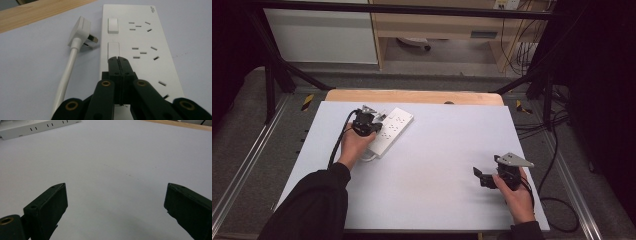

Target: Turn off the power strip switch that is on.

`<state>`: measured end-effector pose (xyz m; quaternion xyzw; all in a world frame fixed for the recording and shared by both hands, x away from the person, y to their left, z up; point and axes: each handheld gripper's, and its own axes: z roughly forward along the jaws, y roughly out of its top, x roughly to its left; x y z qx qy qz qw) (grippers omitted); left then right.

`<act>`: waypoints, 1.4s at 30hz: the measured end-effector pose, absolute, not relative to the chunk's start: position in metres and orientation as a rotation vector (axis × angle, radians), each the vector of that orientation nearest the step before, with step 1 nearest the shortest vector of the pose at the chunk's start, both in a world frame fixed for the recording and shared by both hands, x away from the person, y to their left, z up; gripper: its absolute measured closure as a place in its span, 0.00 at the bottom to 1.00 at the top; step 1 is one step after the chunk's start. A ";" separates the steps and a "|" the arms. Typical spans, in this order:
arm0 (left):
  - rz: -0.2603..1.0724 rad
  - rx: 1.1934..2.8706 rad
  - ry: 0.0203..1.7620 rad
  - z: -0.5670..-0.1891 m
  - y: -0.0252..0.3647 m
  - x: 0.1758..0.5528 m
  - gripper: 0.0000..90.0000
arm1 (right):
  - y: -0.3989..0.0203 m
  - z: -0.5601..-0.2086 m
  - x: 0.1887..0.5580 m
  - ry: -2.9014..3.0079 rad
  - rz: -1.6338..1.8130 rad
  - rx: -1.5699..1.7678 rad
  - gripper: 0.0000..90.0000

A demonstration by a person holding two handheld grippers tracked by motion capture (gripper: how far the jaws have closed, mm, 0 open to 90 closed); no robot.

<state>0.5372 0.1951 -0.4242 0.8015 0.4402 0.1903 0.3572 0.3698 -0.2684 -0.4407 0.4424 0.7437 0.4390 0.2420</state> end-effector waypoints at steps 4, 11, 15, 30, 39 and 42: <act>0.492 2.066 1.139 -0.425 0.195 0.537 1.00 | -0.268 -0.441 0.370 2.031 1.202 1.214 0.06; 0.493 2.071 1.135 -0.427 0.192 0.538 1.00 | -0.269 -0.440 0.369 2.028 1.208 1.215 0.06; 0.493 2.069 1.129 -0.427 0.190 0.538 1.00 | -0.269 -0.441 0.370 2.025 1.209 1.214 0.06; 0.500 2.037 1.127 -0.426 0.188 0.534 1.00 | -0.270 -0.440 0.369 2.023 1.210 1.217 0.06; 0.512 2.009 1.112 -0.419 0.188 0.532 1.00 | -0.270 -0.440 0.370 2.022 1.211 1.218 0.06; 0.516 1.990 1.102 -0.415 0.189 0.530 1.00 | -0.270 -0.440 0.370 2.023 1.210 1.219 0.06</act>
